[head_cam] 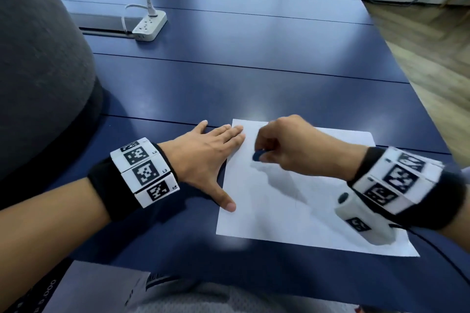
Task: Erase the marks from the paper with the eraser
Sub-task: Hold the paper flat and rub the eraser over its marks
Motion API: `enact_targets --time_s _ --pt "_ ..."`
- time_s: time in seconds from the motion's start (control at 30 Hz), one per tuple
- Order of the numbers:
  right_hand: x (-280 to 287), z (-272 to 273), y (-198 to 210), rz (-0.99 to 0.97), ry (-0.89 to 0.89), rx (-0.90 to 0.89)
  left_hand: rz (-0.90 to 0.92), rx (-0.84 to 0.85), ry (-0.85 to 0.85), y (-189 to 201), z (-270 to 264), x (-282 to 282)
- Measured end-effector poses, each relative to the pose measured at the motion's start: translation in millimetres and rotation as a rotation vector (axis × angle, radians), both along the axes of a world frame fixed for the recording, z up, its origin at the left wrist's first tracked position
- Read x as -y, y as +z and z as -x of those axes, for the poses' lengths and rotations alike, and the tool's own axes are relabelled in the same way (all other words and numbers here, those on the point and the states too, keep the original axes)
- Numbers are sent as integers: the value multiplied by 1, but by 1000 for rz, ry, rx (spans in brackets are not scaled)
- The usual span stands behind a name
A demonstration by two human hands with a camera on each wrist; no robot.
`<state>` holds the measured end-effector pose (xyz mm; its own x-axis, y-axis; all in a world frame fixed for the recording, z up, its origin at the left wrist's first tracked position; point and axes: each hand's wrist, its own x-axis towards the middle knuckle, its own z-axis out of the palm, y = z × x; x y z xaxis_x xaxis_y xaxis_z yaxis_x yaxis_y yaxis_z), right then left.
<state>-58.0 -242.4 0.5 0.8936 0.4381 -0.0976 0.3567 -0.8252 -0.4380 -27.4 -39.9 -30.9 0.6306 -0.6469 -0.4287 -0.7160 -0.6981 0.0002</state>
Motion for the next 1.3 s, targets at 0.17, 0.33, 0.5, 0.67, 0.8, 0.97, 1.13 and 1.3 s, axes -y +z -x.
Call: enact_targets --time_s 0.17,0.33,0.5,0.67,0.8,0.97,1.13,1.3 --pt "-11 -18 -17 -31 -56 -76 15 -4 -2 -3 -5 0" --pt "-13 -1 -18 -68 3 -170 -26 -16 6 -2 -3 1" --pt "-17 -7 -15 -37 10 -148 -13 -32 5 -3 -4 0" --pt "-17 6 -18 -72 34 -179 -22 -35 12 -3 -4 1" --pt "-22 8 -11 -21 122 -218 -36 -46 16 -2 -3 1" --pt "-20 -1 -14 -73 27 -153 -30 -49 23 0 -3 3" --pt "-23 6 -8 22 174 -242 -41 -48 27 1 -1 3" --pt "-10 -13 -13 -27 2 -116 -33 -50 30 2 -1 3"
